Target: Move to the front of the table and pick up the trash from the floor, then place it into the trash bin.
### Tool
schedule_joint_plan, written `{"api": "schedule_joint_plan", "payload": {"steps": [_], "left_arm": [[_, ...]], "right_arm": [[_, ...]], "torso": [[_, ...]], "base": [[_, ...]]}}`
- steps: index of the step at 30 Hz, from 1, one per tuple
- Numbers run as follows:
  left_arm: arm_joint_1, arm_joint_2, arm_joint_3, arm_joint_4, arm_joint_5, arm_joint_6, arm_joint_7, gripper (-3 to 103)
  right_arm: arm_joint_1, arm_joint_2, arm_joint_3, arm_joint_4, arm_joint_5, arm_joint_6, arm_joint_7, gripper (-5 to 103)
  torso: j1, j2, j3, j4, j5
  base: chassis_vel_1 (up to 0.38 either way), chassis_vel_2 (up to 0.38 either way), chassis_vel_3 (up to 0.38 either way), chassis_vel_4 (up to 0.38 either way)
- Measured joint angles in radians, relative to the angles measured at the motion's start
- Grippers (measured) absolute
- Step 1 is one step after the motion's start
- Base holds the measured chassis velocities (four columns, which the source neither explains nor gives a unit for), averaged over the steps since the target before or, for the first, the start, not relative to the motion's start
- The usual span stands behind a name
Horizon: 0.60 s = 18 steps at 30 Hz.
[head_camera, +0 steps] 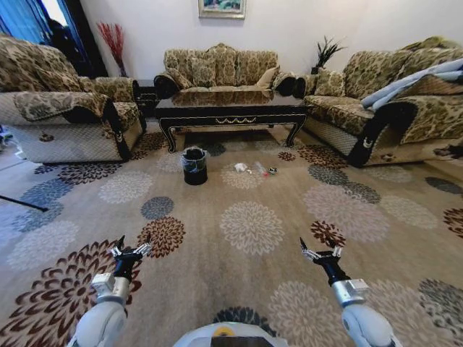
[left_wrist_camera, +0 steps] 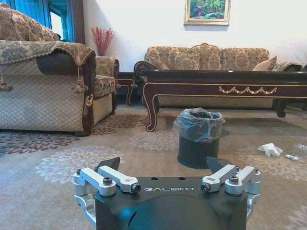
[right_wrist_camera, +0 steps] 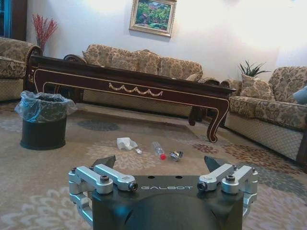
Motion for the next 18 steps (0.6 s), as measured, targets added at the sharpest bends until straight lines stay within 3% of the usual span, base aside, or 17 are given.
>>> {"api": "schedule_joint_plan", "payload": {"steps": [18], "left_arm": [[-0.001, -0.007, -0.002, 0.006, 0.001, 0.007, -0.006, 100]], "right_arm": [[0.003, -0.001, -0.008, -0.006, -0.005, 0.000, -0.005, 100]], "torso": [[0.000, 0.000, 0.004, 0.0000, 0.0000]], "base": [[-0.145, 0.135, 0.145, -0.141]]}}
